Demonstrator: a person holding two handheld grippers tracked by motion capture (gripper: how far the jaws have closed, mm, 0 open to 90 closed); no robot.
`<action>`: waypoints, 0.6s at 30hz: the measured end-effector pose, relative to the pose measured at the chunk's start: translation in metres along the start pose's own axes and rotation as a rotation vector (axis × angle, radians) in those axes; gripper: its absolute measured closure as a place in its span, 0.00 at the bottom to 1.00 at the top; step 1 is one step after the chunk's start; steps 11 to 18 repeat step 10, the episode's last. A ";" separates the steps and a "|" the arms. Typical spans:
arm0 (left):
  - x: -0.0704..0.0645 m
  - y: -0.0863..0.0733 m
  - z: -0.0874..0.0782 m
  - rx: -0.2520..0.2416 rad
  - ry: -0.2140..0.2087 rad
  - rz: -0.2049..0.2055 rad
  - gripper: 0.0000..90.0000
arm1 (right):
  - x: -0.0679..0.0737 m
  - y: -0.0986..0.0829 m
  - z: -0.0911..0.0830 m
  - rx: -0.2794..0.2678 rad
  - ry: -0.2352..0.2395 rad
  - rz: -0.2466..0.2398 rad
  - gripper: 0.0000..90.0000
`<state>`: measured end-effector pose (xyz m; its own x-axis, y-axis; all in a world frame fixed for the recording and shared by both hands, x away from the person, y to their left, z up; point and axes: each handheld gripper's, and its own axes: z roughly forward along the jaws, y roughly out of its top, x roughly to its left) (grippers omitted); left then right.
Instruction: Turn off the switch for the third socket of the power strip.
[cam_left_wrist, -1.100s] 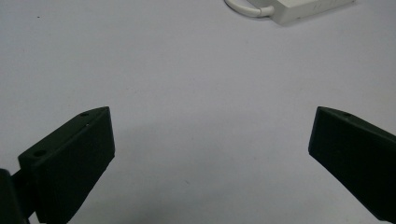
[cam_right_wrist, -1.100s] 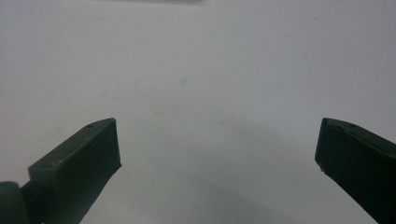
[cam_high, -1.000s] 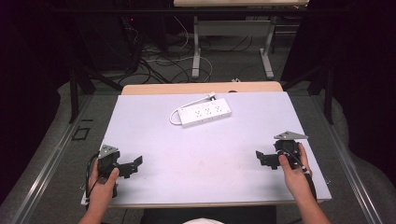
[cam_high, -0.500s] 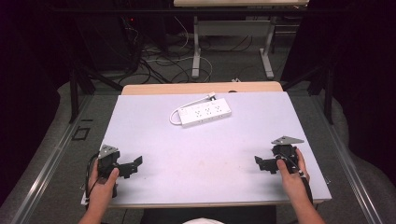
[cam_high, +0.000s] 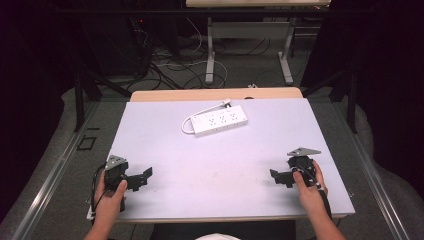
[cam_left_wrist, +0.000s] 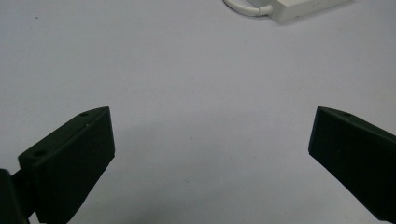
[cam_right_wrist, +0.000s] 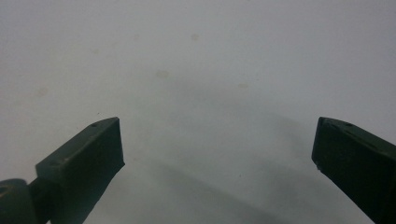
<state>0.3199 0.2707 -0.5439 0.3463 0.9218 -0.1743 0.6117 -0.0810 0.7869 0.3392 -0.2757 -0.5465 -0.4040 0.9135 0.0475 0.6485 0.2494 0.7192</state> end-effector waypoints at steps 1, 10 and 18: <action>0.000 0.000 0.000 -0.001 -0.001 0.001 0.00 | 0.000 0.000 0.000 0.000 0.000 0.001 0.02; 0.001 0.000 0.002 -0.002 0.005 -0.004 0.00 | -0.002 0.000 0.001 0.001 -0.002 0.007 0.02; 0.001 0.000 0.002 -0.002 0.005 -0.004 0.00 | -0.002 0.000 0.001 0.001 -0.002 0.007 0.02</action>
